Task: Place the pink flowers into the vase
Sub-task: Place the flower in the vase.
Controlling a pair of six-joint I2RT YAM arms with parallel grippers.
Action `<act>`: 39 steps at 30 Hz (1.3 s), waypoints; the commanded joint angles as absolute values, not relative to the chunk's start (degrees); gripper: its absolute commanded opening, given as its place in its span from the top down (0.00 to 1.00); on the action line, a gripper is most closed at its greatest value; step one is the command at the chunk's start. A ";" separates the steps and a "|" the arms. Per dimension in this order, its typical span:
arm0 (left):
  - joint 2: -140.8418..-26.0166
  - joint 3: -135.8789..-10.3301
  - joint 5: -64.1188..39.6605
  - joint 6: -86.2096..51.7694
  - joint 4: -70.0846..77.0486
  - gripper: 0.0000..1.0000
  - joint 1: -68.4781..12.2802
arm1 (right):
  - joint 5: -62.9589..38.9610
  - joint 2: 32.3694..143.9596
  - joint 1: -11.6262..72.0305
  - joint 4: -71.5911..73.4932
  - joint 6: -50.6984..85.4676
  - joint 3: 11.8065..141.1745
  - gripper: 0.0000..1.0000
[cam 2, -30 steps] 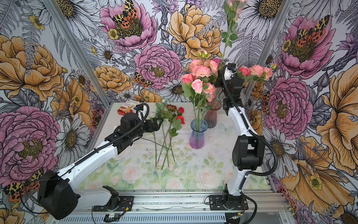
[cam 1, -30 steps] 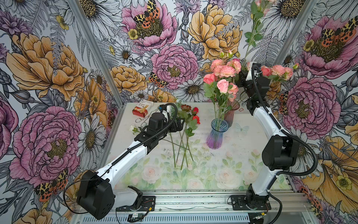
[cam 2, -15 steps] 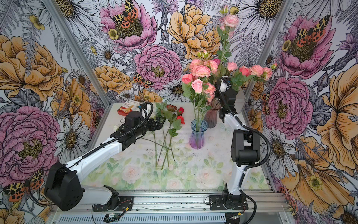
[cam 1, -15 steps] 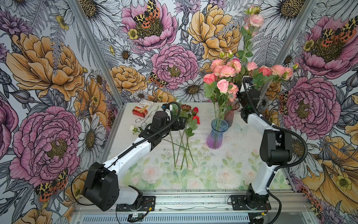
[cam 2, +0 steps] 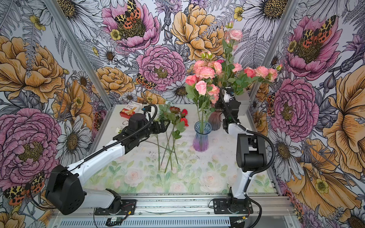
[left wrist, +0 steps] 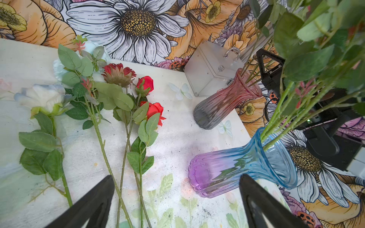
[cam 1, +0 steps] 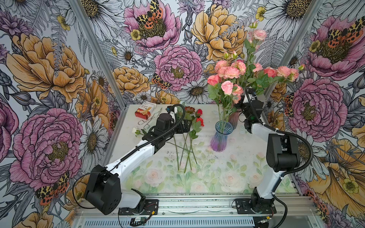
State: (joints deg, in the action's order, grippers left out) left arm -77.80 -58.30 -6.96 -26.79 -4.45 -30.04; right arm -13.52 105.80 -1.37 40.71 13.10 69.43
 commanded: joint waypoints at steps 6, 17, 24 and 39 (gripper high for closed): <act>-75.24 -58.37 -7.51 -26.54 -4.58 0.02 -30.64 | -12.65 104.15 -0.26 42.98 14.00 66.87 1.00; -75.30 -59.05 -7.48 -26.10 -5.82 0.01 -30.80 | -11.18 103.82 -0.23 43.96 15.51 62.64 0.94; -74.98 -59.15 -7.03 -26.38 -5.82 0.01 -31.31 | -11.68 102.27 -0.16 43.89 15.56 62.13 0.76; -71.86 -58.71 -5.70 -25.93 -7.81 0.02 -31.91 | -10.51 97.60 -0.23 38.38 13.81 64.86 0.53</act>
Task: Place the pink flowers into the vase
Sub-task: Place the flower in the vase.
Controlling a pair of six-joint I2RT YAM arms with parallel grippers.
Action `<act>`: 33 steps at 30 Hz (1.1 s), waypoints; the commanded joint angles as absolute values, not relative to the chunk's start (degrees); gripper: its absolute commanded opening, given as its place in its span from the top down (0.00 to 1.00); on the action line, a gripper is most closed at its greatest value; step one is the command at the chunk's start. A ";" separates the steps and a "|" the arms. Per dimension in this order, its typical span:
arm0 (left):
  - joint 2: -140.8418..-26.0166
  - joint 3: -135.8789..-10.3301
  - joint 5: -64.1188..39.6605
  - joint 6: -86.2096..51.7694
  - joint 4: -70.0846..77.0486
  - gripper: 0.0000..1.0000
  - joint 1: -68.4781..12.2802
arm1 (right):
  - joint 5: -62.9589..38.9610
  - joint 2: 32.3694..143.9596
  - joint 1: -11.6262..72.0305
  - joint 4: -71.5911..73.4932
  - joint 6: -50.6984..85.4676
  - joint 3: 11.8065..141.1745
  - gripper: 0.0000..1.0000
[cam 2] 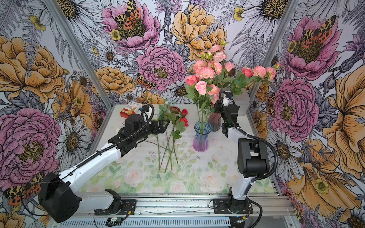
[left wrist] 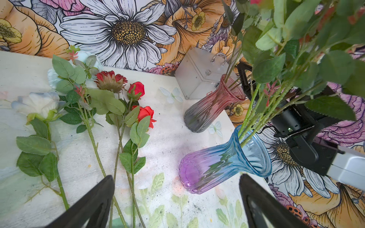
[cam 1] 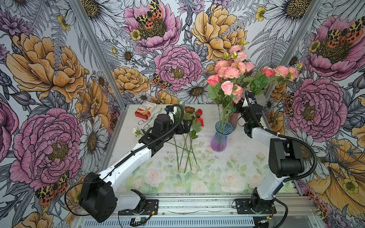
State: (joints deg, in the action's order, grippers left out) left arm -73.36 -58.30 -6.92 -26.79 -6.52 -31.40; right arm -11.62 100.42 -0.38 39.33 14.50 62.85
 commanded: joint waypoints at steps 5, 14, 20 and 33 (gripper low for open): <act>-70.68 -58.95 -4.70 -25.58 -9.39 0.01 -31.74 | -9.41 95.71 -0.26 36.91 12.75 64.81 0.41; -71.04 -61.16 -3.87 -30.60 -16.71 0.02 -25.77 | -9.13 91.67 -0.26 34.47 12.49 64.78 0.22; -71.72 -61.57 -4.47 -32.33 -20.06 0.01 -23.81 | -7.72 87.55 -0.11 31.99 11.52 63.84 0.08; -72.56 -62.41 -8.29 -34.98 -29.01 0.01 -18.72 | 1.18 77.28 -1.08 19.87 8.70 63.44 0.01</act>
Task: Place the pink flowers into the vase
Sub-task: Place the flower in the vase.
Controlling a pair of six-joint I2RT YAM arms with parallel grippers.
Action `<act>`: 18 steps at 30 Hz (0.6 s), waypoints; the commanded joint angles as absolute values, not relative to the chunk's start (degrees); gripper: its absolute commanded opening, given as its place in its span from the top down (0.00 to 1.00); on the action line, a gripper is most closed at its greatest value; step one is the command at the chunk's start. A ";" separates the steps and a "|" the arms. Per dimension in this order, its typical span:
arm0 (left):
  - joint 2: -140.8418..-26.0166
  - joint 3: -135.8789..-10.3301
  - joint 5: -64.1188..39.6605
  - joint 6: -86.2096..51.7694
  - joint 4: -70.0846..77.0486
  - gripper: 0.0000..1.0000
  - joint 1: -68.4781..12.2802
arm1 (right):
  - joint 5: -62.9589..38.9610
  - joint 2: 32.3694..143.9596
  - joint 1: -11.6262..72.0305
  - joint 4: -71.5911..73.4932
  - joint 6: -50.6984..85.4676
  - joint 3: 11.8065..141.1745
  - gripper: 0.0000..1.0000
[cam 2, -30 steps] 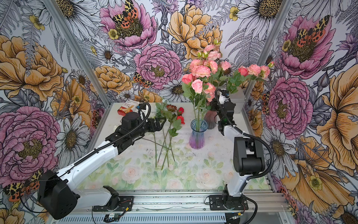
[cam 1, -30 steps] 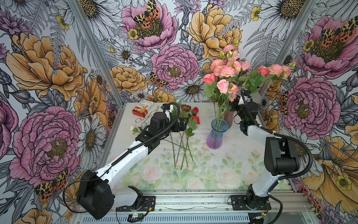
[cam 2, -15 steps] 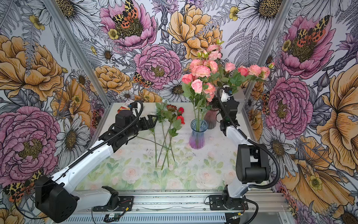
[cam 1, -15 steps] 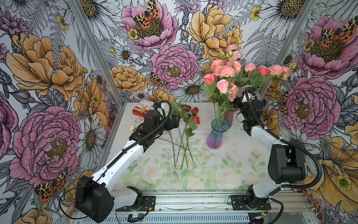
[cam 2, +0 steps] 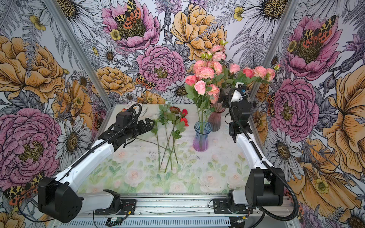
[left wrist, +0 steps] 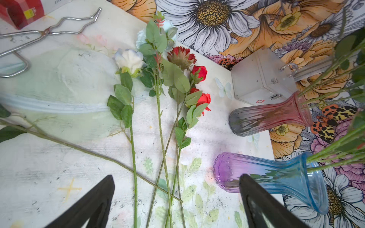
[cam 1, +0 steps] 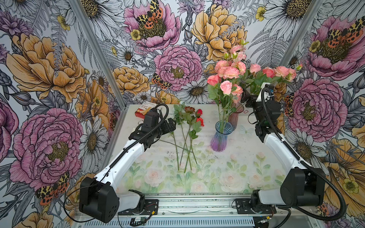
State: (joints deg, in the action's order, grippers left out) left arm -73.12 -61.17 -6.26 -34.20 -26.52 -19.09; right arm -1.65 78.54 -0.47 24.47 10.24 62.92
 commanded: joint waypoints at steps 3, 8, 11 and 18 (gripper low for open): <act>-71.10 -62.54 -7.94 -34.12 -29.74 0.02 -18.53 | 3.78 74.96 -1.36 16.98 8.46 63.40 0.01; -67.32 -65.54 -2.60 -27.22 -32.61 0.01 -17.08 | 11.32 69.02 -1.76 10.03 8.49 61.81 0.01; -64.52 -66.31 5.56 -21.10 -32.45 0.01 -14.92 | 20.11 65.49 -1.76 5.78 8.23 59.72 0.01; -60.78 -64.96 22.39 -16.61 -31.46 0.01 -9.20 | 40.32 55.24 -2.70 1.49 8.48 48.79 0.01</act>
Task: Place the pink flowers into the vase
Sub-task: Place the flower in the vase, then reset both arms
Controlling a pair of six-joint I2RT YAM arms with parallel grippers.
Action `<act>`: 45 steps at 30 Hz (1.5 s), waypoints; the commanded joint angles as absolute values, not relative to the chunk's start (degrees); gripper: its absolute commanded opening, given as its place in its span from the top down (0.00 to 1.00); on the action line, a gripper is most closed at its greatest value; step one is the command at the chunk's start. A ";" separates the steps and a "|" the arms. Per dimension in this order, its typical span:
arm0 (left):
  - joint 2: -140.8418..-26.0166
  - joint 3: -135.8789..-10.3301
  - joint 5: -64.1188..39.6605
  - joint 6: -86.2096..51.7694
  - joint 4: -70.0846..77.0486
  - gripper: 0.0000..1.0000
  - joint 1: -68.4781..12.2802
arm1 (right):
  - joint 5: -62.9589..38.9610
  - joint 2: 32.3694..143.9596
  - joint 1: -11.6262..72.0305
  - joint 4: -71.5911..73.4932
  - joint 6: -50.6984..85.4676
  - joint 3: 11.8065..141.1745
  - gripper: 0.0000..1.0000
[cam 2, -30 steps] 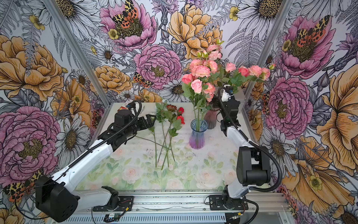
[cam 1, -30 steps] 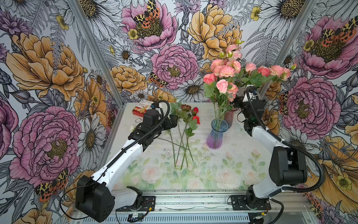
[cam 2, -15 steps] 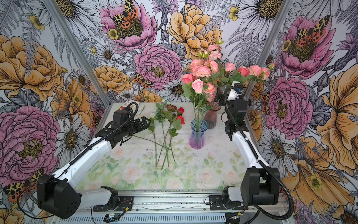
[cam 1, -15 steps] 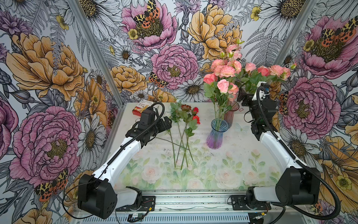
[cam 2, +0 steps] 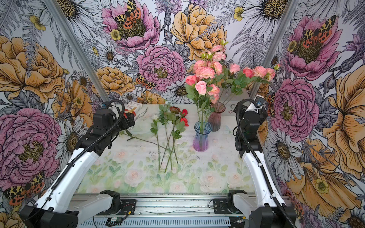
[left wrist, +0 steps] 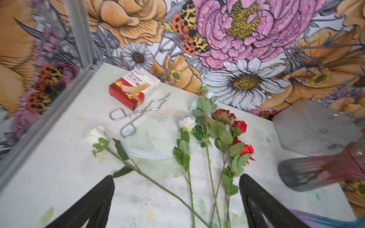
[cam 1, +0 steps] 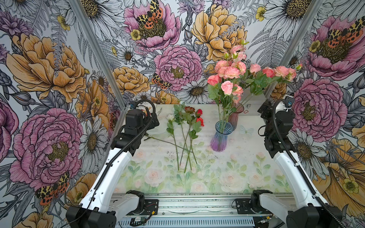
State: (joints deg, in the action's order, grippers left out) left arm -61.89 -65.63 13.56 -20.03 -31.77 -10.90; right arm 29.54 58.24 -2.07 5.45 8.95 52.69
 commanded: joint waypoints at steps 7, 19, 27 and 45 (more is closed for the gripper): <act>-57.24 -48.78 31.91 -15.37 -15.20 0.02 -8.53 | 46.08 53.83 -3.37 6.40 11.38 37.19 0.01; -75.23 -38.67 44.75 -13.86 5.28 0.01 -3.62 | 36.65 65.41 -1.93 31.46 9.85 21.68 0.01; -82.22 -35.57 39.97 -12.76 13.27 0.01 -2.15 | 28.20 71.53 0.79 30.47 5.37 24.94 0.01; -85.67 -26.94 7.65 1.03 40.78 0.01 -0.93 | 12.23 87.19 2.38 61.60 2.91 15.71 0.00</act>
State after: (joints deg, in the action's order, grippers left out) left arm -86.67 -29.67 19.73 -1.87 33.19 -3.01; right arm 14.76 88.84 3.01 60.29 2.81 13.06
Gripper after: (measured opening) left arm 0.985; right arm 0.995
